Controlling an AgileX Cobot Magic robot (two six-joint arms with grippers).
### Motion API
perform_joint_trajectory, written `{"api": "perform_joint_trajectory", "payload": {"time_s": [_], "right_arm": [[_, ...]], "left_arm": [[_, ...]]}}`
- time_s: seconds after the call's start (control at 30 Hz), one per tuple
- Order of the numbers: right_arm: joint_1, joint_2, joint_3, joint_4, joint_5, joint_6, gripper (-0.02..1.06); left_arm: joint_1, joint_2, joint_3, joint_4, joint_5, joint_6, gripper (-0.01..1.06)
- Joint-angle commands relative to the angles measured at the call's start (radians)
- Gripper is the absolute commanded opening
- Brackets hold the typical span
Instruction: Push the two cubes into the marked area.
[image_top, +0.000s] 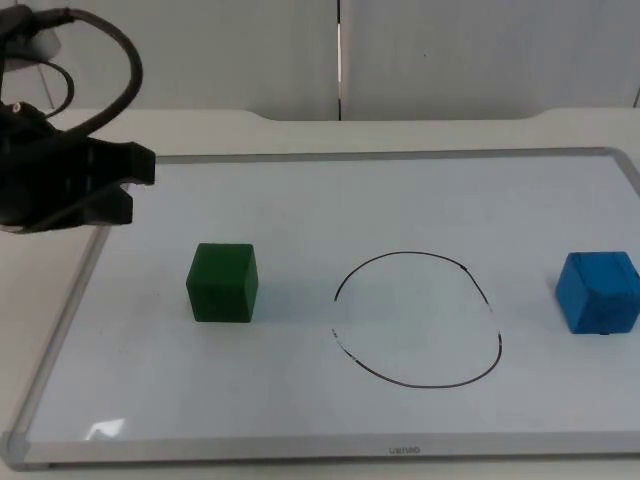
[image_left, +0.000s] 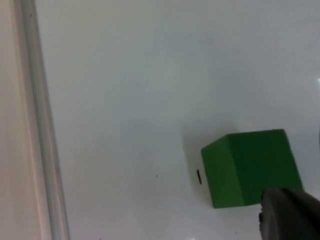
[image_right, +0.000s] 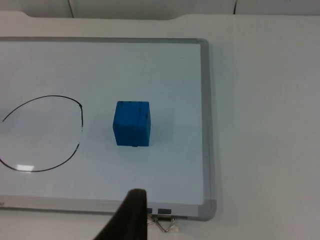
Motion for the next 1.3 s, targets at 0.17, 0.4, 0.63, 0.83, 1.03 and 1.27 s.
{"api": "perform_joint_trajectory", "payload": {"time_s": [0.17, 0.4, 0.63, 0.83, 1.03, 1.27], "right_arm": [[-0.005, -0.005, 0.008, -0.002, -0.008, -0.009, 1.05], [-0.005, -0.005, 0.008, -0.002, -0.008, -0.009, 1.05], [-0.005, -0.005, 0.008, -0.002, -0.008, -0.009, 1.05], [-0.005, -0.005, 0.008, -0.002, -0.008, -0.009, 1.05], [-0.005, -0.005, 0.008, -0.002, -0.008, -0.009, 1.05], [-0.005, -0.005, 0.008, -0.002, -0.008, -0.009, 1.05]], "left_arm": [[-0.006, 0.109, -0.069, -0.012, -0.01, 0.007, 0.0], [-0.006, 0.223, -0.144, -0.01, -0.014, 0.021, 0.0], [-0.006, 0.308, -0.167, -0.01, -0.014, 0.022, 0.0], [-0.006, 0.365, -0.167, -0.014, -0.031, 0.03, 0.0], [-0.006, 0.403, -0.19, -0.035, -0.025, 0.048, 0.0], [-0.006, 0.428, -0.204, -0.065, -0.006, 0.082, 0.0]]}}
